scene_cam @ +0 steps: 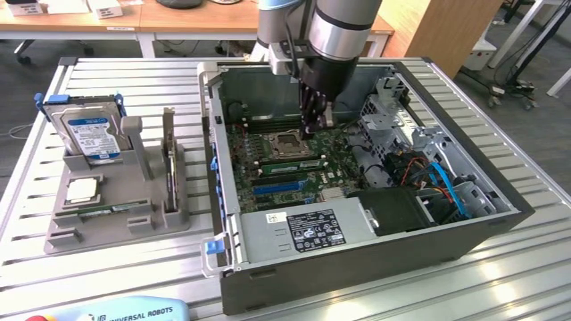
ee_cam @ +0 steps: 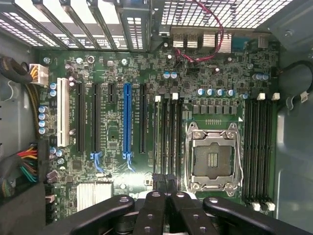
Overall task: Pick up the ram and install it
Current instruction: 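Press down the ram until it locks into place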
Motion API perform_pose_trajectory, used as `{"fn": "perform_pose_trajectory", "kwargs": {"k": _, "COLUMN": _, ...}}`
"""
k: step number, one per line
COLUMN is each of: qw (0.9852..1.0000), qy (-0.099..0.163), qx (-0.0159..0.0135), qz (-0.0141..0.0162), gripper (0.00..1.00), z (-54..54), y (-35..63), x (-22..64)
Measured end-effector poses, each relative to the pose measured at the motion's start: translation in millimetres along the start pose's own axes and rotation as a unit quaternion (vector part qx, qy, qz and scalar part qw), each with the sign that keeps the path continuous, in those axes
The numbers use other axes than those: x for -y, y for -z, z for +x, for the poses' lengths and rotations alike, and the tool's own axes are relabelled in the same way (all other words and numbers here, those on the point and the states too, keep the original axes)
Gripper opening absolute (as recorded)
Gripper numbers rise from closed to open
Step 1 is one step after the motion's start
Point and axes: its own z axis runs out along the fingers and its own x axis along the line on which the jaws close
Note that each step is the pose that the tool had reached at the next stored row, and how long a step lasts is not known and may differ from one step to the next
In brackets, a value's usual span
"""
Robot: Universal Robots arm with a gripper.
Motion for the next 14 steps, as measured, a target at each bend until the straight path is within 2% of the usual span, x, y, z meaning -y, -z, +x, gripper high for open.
{"fn": "perform_pose_trajectory", "kwargs": {"k": 14, "qw": 1.0000, "qy": 0.000, "qx": -0.0001, "qz": 0.0002, "gripper": 0.10, "z": 0.5, "y": -12.7, "x": 0.3}}
